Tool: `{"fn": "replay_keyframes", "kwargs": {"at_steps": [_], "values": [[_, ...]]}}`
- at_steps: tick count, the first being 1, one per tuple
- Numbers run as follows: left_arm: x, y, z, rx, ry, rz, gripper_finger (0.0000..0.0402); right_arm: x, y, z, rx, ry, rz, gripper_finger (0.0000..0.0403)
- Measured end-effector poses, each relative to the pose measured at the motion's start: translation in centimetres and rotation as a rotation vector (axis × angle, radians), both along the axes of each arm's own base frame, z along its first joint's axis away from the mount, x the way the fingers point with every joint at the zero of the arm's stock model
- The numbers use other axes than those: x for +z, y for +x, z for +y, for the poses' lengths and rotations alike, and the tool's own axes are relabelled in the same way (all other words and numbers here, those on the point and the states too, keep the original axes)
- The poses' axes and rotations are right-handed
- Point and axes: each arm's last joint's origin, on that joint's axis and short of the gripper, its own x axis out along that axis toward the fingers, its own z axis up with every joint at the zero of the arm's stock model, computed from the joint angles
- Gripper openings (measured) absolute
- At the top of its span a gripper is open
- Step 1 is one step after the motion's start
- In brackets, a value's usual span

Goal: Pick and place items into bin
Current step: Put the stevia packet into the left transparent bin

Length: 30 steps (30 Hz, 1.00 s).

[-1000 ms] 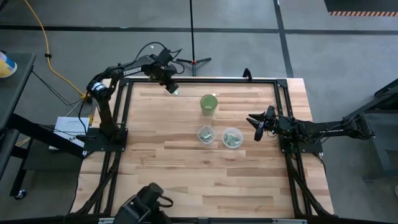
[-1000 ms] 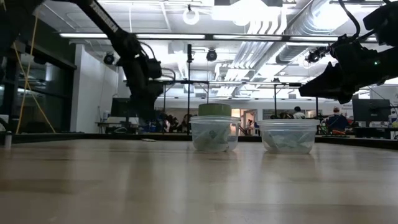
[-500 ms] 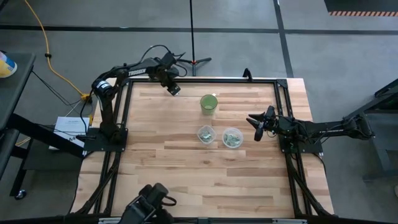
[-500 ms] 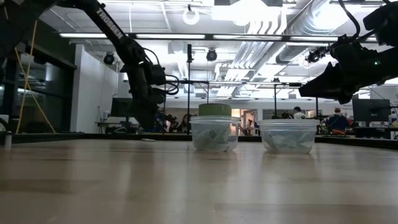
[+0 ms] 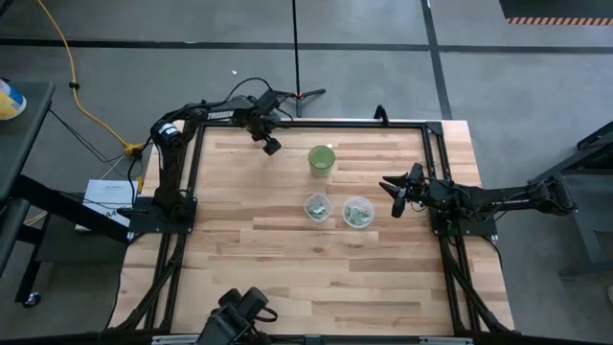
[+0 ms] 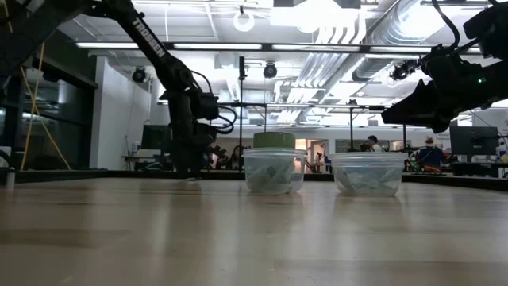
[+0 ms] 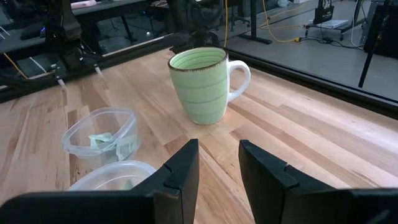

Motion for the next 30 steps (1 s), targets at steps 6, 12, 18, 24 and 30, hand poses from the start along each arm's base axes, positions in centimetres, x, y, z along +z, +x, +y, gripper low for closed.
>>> {"fn": "replay_keyframes", "kwargs": {"at_steps": [6,12,18,24,30], "values": [[-0.14,-0.03,0.21,0.01,0.03,0.024,0.0382,0.0,0.0,0.0,0.0,0.0,0.0,0.0106],[-0.2,-0.17,0.31,0.02,0.06,0.062,0.0313,0.01,0.0,0.0,0.0,0.0,0.0,0.0106],[-0.23,-0.19,0.3,0.021,0.059,0.064,0.022,0.0,0.0,0.0,-0.001,0.003,-0.001,0.0106],[-0.24,-0.21,0.29,0.021,0.058,0.066,0.0137,-0.01,0.01,0.03,0.011,0.007,-0.001,0.0106],[-0.27,-0.27,0.25,0.018,0.053,0.072,0.007,-0.02,0.02,0.04,0.014,0.008,-0.001,0.0106]]}}
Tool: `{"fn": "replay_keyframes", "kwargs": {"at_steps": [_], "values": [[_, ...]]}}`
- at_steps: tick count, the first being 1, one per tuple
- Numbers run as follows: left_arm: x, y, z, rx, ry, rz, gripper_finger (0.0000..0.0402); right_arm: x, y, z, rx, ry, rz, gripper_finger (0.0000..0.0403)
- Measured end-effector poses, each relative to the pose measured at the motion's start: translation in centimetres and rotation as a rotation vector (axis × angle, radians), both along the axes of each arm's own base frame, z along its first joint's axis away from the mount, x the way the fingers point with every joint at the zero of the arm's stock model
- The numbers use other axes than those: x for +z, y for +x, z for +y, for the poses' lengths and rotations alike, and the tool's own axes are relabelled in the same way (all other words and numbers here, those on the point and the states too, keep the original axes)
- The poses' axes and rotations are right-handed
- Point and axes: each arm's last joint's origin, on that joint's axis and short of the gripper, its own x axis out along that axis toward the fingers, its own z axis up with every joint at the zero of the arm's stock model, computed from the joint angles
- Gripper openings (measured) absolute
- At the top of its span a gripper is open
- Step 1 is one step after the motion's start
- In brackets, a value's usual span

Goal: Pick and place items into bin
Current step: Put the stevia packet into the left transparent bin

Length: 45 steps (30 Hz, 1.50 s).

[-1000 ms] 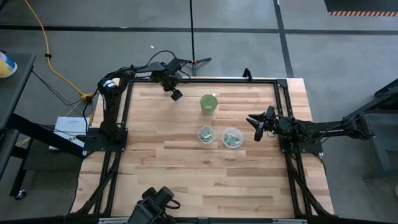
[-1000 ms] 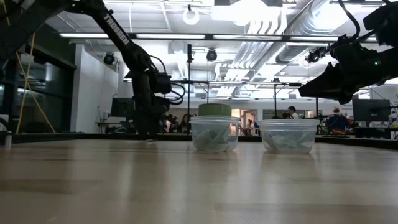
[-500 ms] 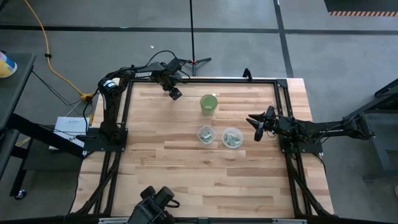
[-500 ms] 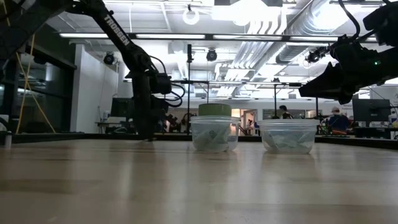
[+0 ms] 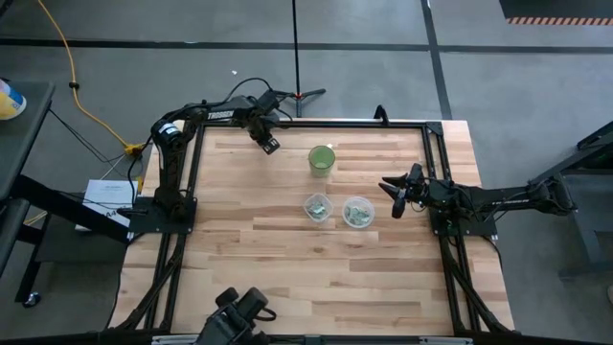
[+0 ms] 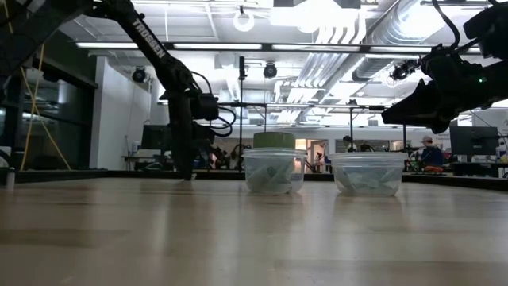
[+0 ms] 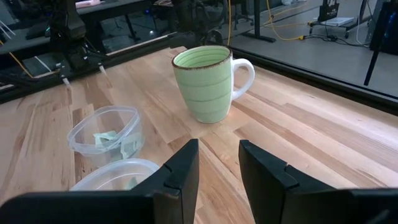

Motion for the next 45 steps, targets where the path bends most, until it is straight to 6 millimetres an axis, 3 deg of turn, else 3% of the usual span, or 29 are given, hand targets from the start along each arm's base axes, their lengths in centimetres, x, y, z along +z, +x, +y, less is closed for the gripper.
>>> {"fn": "replay_keyframes", "kwargs": {"at_steps": [5,12,18,24,33,38,45], "values": [[0.4,-0.1,-0.6,-0.014,-0.053,-0.014,0.002,0.0,0.0,0.0,0.0,0.0,0.0,0.0106],[3.1,1.9,-4.2,-0.191,-0.135,-0.129,0.0028,0.0,0.0,0.0,-0.001,0.0,-0.001,0.0106],[4.7,5.7,-10.6,-0.503,-0.127,-0.14,0.0022,0.0,0.0,0.0,0.0,0.0,-0.002,0.0106],[6.6,7.5,-17.2,-0.704,-0.018,-0.07,0.0024,0.0,0.0,0.0,0.0,0.0,-0.002,0.0106],[8.0,10.4,-25.2,-0.997,0.121,-0.221,0.0022,0.0,0.0,0.0,-0.001,-0.001,-0.002,0.0106],[8.6,11.6,-26.7,-1.03,0.194,-0.326,0.0027,0.0,0.0,0.0,-0.001,-0.001,-0.002,0.0106],[7.7,12.7,-26.0,-0.995,0.216,-0.362,0.0031,0.0,0.0,0.0,-0.004,0.012,-0.008,0.0106]]}}
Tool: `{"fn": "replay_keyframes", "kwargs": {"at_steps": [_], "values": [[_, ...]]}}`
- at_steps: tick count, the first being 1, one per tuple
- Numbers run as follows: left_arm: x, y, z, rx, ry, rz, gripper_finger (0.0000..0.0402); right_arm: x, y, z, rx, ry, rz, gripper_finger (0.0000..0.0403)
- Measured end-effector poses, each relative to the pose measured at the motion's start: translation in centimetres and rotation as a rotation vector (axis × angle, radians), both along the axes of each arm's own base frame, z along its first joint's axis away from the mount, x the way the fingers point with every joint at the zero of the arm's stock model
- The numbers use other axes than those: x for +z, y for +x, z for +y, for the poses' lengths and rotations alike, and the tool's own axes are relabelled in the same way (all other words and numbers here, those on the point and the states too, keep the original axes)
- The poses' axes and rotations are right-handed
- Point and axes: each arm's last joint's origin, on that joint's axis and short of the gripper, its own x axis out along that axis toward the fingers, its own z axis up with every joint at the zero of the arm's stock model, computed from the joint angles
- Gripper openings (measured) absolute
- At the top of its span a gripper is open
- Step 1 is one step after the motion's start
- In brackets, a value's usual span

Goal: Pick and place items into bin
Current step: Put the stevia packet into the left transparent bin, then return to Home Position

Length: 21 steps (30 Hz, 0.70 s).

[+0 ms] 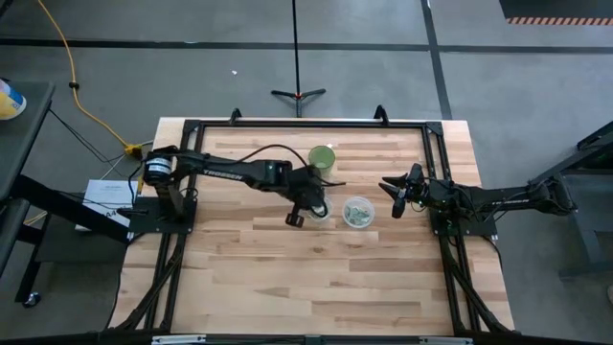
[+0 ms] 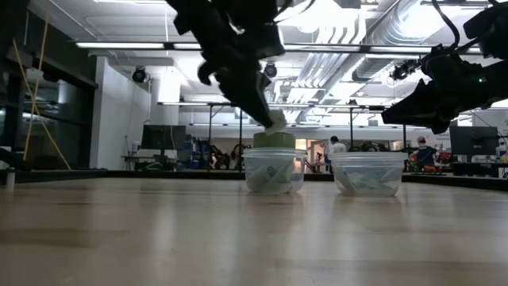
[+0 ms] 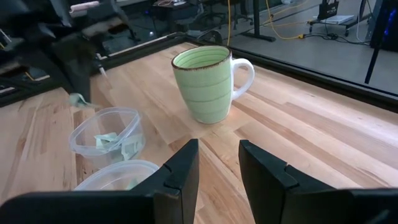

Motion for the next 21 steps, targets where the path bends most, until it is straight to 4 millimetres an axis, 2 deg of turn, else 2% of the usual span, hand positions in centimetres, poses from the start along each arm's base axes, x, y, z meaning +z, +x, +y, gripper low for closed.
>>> {"fn": "replay_keyframes", "kwargs": {"at_steps": [4,11,14,17,21], "values": [[-0.6,0.1,0.2,0.014,-0.026,0.017,0.0048,0.0,0.0,0.0,0.002,0.005,0.002,0.0106],[-0.7,0.3,0.1,-0.008,-0.035,0.011,0.0146,0.0,0.0,0.0,-0.002,0.002,0.001,0.0106],[-0.5,0.2,0.2,0.013,-0.02,0.008,0.0174,0.0,0.0,0.0,-0.003,0.003,0.001,0.0106],[0.0,0.3,0.2,0.017,-0.017,-0.03,0.0181,0.0,0.0,0.0,-0.002,0.003,0.0,0.0106],[1.0,0.0,0.1,0.018,-0.093,-0.097,0.0161,-0.1,0.0,0.0,0.002,0.007,0.002,0.0106]]}}
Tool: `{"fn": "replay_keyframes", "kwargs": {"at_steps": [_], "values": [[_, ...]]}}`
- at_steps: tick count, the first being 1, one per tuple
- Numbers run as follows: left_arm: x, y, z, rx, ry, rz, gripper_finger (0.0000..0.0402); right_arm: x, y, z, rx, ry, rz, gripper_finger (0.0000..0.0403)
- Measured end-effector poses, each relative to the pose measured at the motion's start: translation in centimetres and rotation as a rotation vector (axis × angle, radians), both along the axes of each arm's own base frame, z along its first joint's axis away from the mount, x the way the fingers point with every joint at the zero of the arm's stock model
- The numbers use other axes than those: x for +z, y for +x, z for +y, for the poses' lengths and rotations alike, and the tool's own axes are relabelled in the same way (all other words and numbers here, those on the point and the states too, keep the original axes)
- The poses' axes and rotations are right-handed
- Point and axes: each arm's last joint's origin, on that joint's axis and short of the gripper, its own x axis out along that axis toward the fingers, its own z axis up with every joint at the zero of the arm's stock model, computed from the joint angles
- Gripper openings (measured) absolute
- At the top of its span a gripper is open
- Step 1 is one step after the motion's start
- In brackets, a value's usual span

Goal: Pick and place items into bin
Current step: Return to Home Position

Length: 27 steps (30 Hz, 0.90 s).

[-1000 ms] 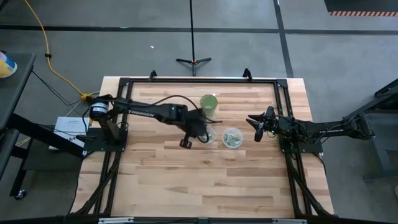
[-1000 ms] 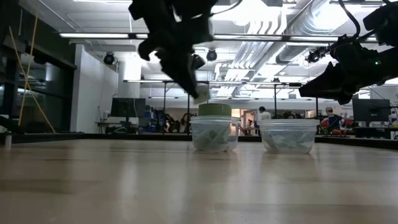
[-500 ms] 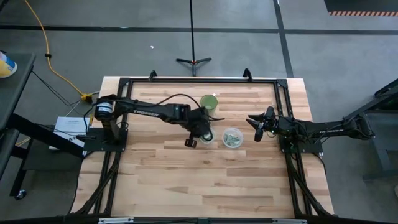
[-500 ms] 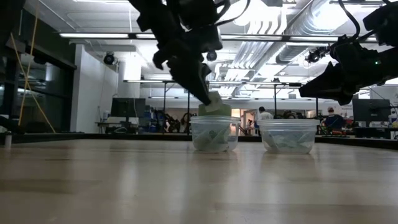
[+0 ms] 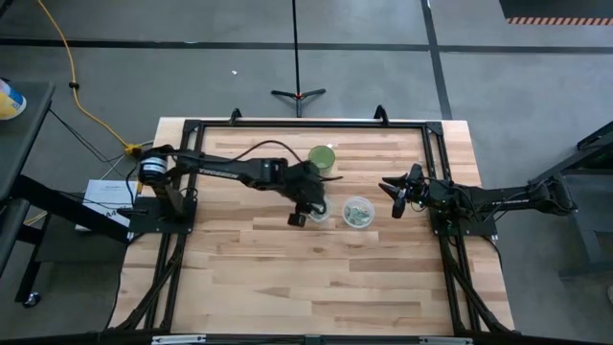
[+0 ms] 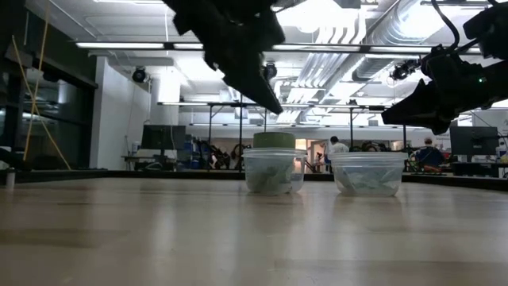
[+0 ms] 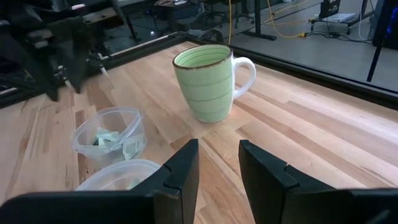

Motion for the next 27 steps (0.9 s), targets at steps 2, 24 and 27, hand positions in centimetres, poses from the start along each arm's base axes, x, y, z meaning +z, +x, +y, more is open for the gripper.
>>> {"fn": "replay_keyframes", "kwargs": {"at_steps": [2,24,27], "values": [[-0.3,-0.6,0.1,0.001,-0.053,-0.06,0.0143,0.0,0.0,0.0,0.001,0.001,0.002,0.0106],[-6.2,-24.7,-0.8,0.317,-0.048,-0.827,0.0047,0.3,0.1,0.1,0.059,-0.077,0.005,0.0106],[-6.2,-25.9,-0.8,0.344,-0.021,-0.827,0.0029,0.6,0.2,0.2,0.092,-0.106,-0.008,0.0106]]}}
